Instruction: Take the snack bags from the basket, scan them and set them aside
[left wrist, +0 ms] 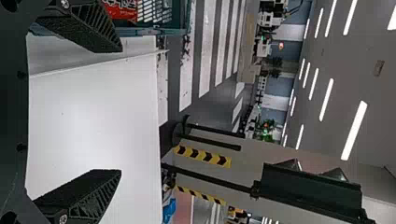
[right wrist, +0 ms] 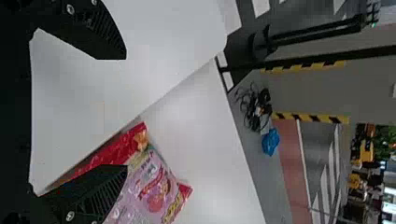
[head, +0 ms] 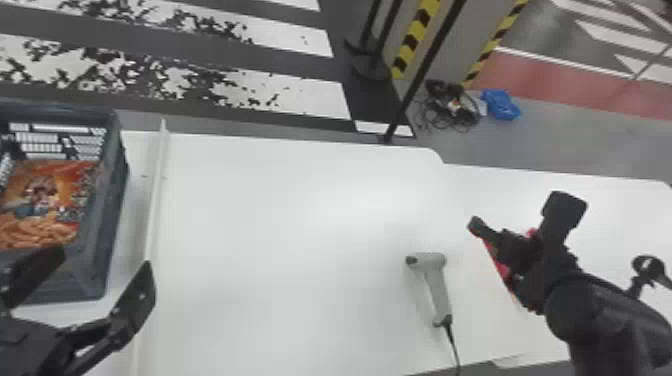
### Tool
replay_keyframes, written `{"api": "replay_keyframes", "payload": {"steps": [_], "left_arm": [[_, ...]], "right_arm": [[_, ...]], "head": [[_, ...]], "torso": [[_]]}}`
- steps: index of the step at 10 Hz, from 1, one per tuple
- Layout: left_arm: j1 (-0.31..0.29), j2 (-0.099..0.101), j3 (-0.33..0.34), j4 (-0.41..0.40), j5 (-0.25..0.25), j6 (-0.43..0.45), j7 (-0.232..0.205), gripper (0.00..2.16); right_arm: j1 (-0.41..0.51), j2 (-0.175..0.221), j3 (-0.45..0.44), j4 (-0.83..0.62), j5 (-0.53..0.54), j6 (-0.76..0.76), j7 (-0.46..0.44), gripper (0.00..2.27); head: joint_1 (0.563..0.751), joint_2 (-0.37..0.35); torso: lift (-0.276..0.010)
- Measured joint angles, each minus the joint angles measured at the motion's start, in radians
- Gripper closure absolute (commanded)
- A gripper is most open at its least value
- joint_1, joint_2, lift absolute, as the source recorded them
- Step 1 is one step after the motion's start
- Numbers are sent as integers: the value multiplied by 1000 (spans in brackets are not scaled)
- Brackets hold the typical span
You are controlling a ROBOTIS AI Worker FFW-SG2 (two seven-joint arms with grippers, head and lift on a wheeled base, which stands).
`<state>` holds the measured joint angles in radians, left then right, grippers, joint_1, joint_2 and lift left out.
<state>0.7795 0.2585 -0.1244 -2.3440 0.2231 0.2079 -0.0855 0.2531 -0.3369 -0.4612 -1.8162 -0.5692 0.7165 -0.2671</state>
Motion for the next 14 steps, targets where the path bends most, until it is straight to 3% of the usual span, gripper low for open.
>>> {"api": "replay_keyframes", "payload": {"steps": [4,6,8,10,12,14], "left_arm": [[-3,-1,3,-7,-2,0,17,66],[-3,-4,5,-8,-4,0,23,66],[-3,-5,12,-7,-3,4,47,66],[2,-6,36,-9,8,14,73,66],[11,-19,108,-34,42,36,80,66],[-28,-41,230,-92,122,176,72,90]], "right_arm": [[213,109,188,-295,59,-218,101,76],[330,137,346,-346,217,-538,150,80],[425,144,486,-321,339,-815,141,83],[483,156,555,-288,359,-894,134,87],[504,154,578,-278,376,-898,127,87],[508,141,579,-285,377,-893,124,87]], "head": [[695,-350],[695,-262],[695,-161],[695,-101],[695,-26],[695,34]], "torso": [[-75],[-75],[-75],[-75],[-75],[-75]]}}
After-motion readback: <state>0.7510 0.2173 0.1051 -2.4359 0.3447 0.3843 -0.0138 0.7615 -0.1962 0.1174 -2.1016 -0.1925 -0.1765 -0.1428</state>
